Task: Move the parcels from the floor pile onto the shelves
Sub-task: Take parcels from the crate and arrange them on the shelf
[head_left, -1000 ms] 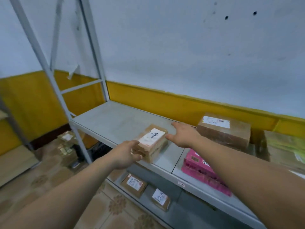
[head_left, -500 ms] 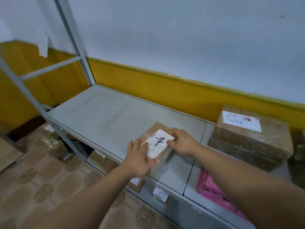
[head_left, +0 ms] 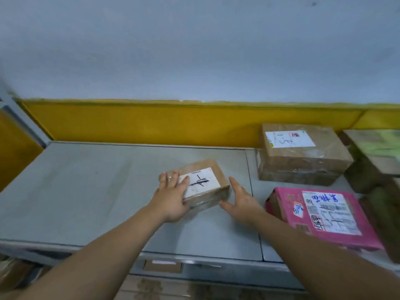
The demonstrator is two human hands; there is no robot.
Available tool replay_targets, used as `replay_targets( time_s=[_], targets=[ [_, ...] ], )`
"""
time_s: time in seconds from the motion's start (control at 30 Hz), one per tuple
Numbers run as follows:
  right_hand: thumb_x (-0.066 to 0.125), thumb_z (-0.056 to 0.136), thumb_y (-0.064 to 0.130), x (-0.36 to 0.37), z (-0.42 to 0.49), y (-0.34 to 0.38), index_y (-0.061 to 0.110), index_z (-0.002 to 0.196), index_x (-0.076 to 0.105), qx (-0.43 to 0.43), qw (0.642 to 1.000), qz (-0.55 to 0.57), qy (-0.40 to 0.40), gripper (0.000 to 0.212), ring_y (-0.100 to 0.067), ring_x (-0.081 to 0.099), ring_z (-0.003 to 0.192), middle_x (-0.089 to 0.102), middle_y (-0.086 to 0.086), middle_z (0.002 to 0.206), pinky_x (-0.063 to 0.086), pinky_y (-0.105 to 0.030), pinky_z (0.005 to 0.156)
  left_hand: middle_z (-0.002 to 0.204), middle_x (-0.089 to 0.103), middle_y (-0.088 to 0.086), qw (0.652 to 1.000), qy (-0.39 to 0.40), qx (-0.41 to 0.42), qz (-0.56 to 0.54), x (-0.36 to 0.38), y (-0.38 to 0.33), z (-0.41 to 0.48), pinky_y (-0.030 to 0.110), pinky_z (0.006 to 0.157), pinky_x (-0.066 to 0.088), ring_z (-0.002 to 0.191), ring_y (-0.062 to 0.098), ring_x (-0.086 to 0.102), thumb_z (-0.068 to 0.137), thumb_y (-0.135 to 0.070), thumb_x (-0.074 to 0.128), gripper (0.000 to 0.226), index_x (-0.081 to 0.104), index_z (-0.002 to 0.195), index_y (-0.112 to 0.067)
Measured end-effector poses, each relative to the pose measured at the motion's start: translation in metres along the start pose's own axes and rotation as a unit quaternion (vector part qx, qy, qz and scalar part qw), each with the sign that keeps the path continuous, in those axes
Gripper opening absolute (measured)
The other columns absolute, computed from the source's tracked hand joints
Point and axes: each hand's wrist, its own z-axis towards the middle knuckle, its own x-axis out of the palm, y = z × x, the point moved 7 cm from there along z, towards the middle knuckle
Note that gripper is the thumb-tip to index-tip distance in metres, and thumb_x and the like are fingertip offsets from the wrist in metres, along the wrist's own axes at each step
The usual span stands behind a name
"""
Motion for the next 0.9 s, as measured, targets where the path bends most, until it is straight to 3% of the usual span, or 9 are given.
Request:
replay_targets(
  time_s=[0.07,0.17,0.3,0.5,0.9],
  targets=[
    [0.055,0.095,0.048,0.016,-0.007,-0.012,0.026,0.157,0.008,0.039,0.999,-0.029,0.003,0.081,-0.025,0.022,0.147,0.016,-0.004,0.162,0.025,-0.037,0.117,0.161,-0.02,0.005,1.0,-0.006,0.021,0.01,-0.001,0.002,0.008,0.047,0.12,0.005,0.143,0.036,-0.026,0.085,-0.055,0.061,0.096,0.001,0.155,-0.028],
    [0.042,0.097,0.058,0.042,-0.018,-0.029,0.022,0.158,0.007,0.07,0.99,-0.121,0.014,0.079,-0.025,-0.003,0.152,-0.003,-0.006,0.165,0.004,-0.037,0.122,0.161,-0.015,0.004,0.998,-0.025,0.053,0.018,-0.005,0.005,0.023,0.044,0.12,0.003,0.144,0.033,-0.023,0.087,-0.055,0.059,0.091,0.005,0.155,-0.03],
    [0.025,0.096,0.065,0.069,-0.021,-0.045,0.025,0.157,-0.013,0.076,0.981,-0.179,0.027,0.082,-0.024,-0.027,0.147,-0.027,-0.005,0.161,-0.016,-0.039,0.118,0.159,0.006,0.004,0.99,-0.062,0.087,0.088,-0.014,-0.005,0.046,0.046,0.117,0.021,0.145,0.037,-0.009,0.091,-0.052,0.054,0.079,0.011,0.154,-0.033],
    [0.016,0.095,0.068,0.077,-0.017,-0.05,0.023,0.154,-0.02,0.072,0.976,-0.205,0.005,0.082,-0.024,-0.03,0.146,-0.03,-0.005,0.16,-0.02,-0.039,0.116,0.162,-0.008,0.004,0.991,-0.045,0.079,0.097,-0.02,-0.027,0.084,0.05,0.116,0.022,0.146,0.036,-0.015,0.089,-0.055,0.056,0.085,0.002,0.153,-0.038],
    [0.024,0.094,0.066,0.071,-0.018,-0.049,0.027,0.156,-0.014,0.07,0.984,-0.164,-0.015,0.082,-0.018,-0.029,0.146,-0.027,-0.001,0.161,-0.022,-0.036,0.115,0.162,-0.004,0.003,0.987,-0.069,0.102,0.107,-0.034,-0.044,0.145,0.054,0.114,0.023,0.147,0.034,-0.012,0.09,-0.051,0.058,0.083,0.006,0.153,-0.038]
  ],
)
